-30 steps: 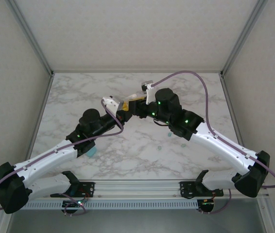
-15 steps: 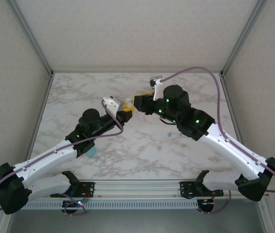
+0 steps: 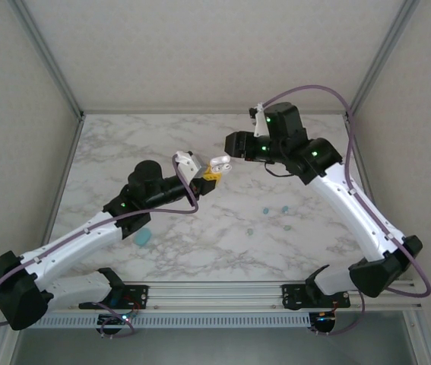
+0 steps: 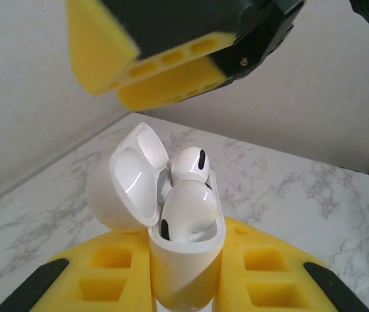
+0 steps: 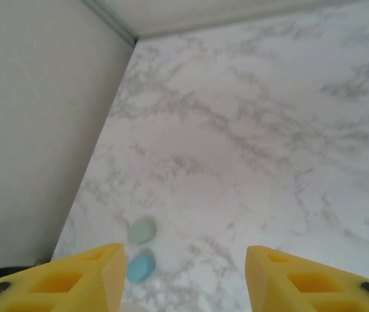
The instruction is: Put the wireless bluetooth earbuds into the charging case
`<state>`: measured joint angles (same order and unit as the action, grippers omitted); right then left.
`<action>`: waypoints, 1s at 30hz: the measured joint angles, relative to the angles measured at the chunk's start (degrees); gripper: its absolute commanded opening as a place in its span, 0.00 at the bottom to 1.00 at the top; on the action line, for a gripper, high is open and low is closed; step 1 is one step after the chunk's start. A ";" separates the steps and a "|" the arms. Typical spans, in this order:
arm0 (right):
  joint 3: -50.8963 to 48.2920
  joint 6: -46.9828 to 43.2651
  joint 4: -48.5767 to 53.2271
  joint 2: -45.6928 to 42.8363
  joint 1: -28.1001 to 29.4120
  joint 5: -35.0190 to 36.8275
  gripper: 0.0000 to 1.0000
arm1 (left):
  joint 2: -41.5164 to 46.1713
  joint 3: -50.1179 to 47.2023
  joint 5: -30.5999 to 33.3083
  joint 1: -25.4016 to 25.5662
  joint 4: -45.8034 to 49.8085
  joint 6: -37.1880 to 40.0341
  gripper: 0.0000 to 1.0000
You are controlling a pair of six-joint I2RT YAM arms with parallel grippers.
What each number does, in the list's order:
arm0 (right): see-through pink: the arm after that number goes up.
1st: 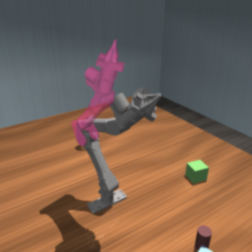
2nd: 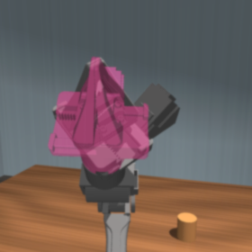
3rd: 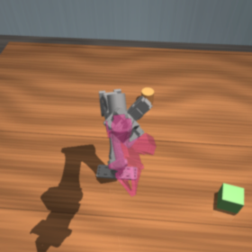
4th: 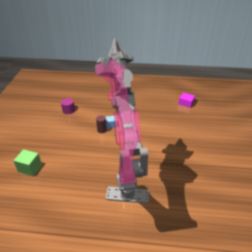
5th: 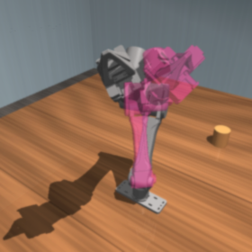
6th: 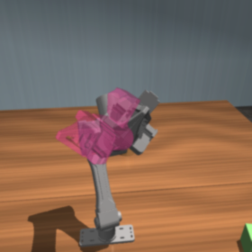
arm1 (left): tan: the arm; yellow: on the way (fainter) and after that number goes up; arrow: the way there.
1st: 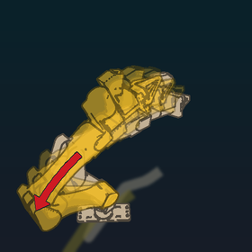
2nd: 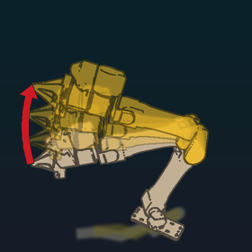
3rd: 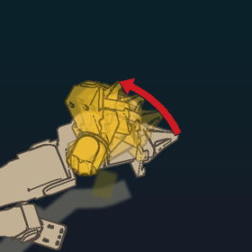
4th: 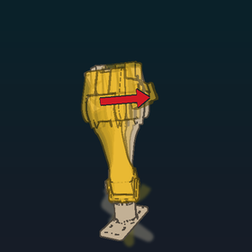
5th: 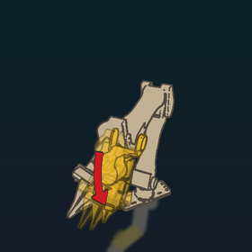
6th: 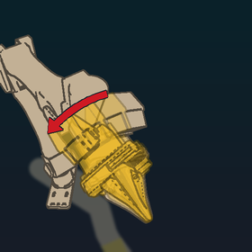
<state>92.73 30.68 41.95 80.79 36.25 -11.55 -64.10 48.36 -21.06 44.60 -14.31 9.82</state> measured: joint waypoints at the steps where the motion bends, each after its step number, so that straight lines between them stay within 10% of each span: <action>1: 0.81 -0.09 0.94 0.90 0.00 -0.90 0.54 | -0.22 0.00 -0.24 0.11 0.26 0.13 0.18; 30: 1.05 -5.22 8.55 0.59 -0.11 -7.32 0.53 | -0.57 0.00 0.96 0.70 1.42 -0.04 0.19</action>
<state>93.78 25.45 50.50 81.38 36.14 -18.87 -64.66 48.36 -20.10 45.30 -12.88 9.78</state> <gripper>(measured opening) 0.527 0.202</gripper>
